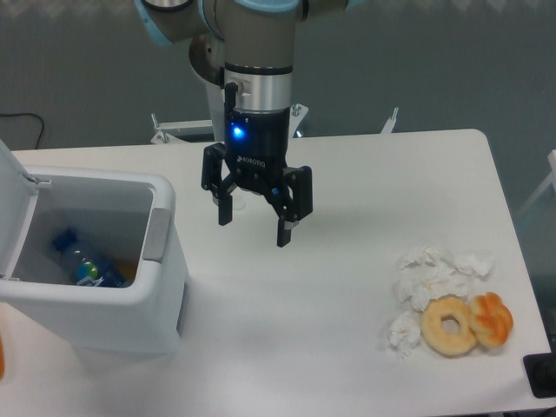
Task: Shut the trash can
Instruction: 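Move the open gripper toward the raised trash can lid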
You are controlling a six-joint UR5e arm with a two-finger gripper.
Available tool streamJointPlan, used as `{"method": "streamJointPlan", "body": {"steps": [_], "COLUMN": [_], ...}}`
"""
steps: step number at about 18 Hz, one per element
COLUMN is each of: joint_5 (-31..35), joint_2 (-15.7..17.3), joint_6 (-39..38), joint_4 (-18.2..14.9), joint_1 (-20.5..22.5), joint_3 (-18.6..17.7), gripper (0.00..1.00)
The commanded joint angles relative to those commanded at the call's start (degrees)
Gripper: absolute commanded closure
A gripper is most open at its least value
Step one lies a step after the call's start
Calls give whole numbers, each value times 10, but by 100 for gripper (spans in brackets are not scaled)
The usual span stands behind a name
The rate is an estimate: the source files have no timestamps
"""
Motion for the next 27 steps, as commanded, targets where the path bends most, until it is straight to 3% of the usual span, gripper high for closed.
{"method": "streamJointPlan", "body": {"steps": [11, 21, 27], "joint_5": [-4, 2, -4], "joint_2": [-1, 27, 24], "joint_6": [-5, -17, -170], "joint_4": [3, -2, 1], "joint_1": [0, -2, -16], "joint_3": [10, -2, 18], "gripper": [0, 0, 0]}}
